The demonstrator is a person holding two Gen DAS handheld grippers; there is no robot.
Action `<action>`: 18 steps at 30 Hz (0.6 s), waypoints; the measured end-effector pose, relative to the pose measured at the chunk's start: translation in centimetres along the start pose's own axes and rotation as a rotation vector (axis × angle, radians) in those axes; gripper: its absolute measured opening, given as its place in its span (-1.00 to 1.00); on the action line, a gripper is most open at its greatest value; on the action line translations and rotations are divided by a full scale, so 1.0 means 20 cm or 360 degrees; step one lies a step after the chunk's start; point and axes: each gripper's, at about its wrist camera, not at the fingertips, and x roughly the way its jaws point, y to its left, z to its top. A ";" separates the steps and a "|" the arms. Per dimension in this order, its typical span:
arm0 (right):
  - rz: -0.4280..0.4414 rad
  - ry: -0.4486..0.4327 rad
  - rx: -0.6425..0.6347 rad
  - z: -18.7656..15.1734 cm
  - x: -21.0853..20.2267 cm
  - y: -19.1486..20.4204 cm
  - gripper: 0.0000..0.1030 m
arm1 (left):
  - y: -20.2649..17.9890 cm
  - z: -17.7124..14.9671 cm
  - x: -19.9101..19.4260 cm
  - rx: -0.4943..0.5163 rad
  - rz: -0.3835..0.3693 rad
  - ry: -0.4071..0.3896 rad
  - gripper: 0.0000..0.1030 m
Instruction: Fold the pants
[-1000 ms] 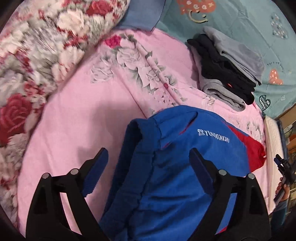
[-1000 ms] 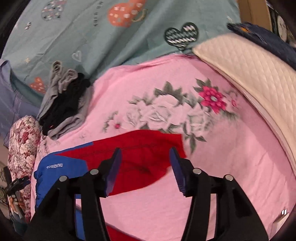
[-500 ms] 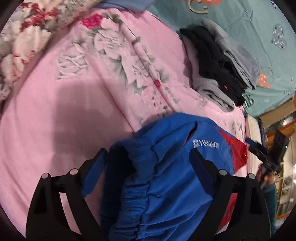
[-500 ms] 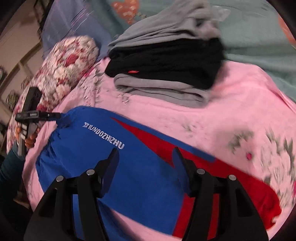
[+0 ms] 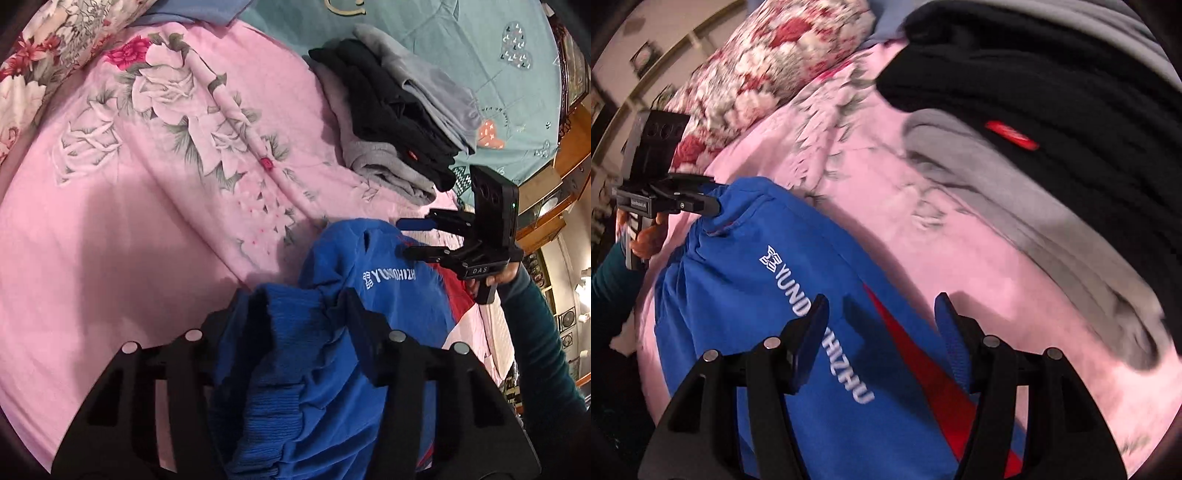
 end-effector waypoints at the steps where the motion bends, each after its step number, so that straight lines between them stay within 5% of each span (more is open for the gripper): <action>1: -0.0028 0.0012 -0.0039 0.01 0.02 0.01 0.01 | 0.01 0.00 0.00 0.0007 -0.0003 0.0003 0.03; 2: -0.0027 0.0018 -0.0066 0.01 0.02 0.03 -0.08 | 0.01 0.00 0.00 0.0006 -0.0013 0.0008 0.08; 3: 0.0013 0.0059 -0.0073 0.02 0.04 0.04 -0.61 | 0.03 0.00 0.01 -0.0010 -0.0021 0.0013 0.15; 4: 0.0010 0.0094 -0.0097 0.02 0.06 0.05 -0.88 | 0.06 0.01 0.00 -0.0044 -0.0019 0.0007 0.30; 7: -0.0049 0.0047 -0.0206 0.01 0.00 0.12 -0.88 | 0.10 0.01 -0.05 -0.0103 -0.0028 -0.0053 0.37; 10: -0.0057 -0.0052 -0.0200 0.01 -0.13 0.11 -0.88 | 0.12 0.01 -0.10 -0.0089 -0.0036 -0.0096 0.65; 18: -0.0136 -0.0060 -0.0183 -0.04 -0.12 0.12 -0.88 | 0.13 0.05 0.04 -0.0148 -0.0265 -0.0026 0.91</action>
